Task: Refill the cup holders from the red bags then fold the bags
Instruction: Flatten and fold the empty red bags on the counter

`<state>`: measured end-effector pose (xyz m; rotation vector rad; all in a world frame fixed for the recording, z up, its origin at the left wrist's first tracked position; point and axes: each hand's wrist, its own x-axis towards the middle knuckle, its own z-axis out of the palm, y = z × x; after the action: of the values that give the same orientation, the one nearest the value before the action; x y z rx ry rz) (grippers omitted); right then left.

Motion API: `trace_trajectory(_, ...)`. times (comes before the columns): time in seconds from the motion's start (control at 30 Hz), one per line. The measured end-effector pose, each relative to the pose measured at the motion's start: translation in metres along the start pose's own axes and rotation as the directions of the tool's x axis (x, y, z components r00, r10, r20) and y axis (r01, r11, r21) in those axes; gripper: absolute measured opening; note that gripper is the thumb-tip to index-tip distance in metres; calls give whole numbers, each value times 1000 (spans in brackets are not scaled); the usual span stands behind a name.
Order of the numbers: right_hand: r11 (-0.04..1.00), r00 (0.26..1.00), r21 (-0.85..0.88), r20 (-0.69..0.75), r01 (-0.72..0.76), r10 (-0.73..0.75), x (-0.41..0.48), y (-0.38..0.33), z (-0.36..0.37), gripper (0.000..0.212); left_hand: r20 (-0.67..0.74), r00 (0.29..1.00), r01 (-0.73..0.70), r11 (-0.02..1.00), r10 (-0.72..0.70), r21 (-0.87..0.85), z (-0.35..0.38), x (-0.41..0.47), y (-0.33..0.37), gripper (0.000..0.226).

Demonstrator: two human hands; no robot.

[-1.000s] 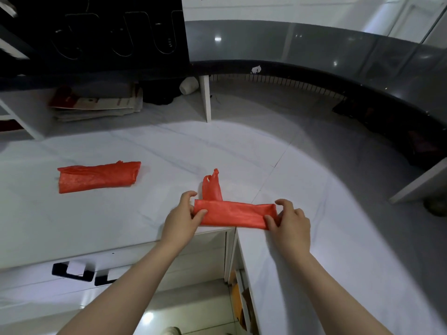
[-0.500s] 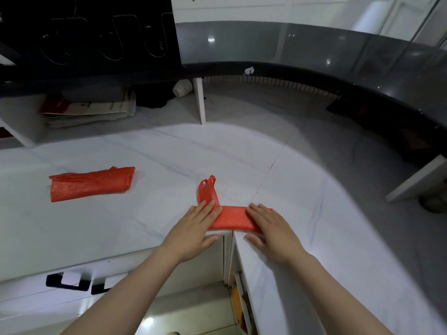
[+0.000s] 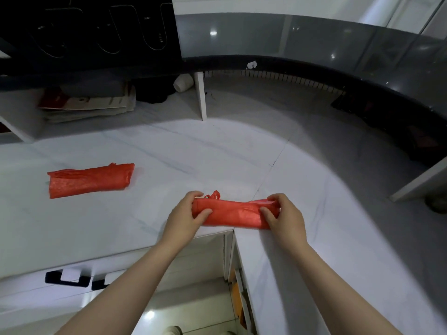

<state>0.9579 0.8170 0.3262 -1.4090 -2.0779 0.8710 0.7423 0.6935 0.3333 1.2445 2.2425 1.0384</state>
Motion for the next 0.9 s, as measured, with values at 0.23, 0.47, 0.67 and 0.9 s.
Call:
trace_trajectory(0.23,952,999,-305,-6,-42,42,9,-10,12,30,76,917,-369,760,392,536,13,7,12,54)
trace_trajectory(0.47,789,924,-488,272,373,-268,-12,-11,17,57,406,877,-459,696,257,552,25,1,-17,69)
trace_trajectory(0.67,832,897,-437,418,340,-147,-17,-18,19,64,401,875,-473,660,272,583,17,5,-6,84)
trace_trajectory(0.9,804,919,-460,294,376,-262,-29,-25,10,41,285,787,-611,628,547,482,-4,-26,-22,60)
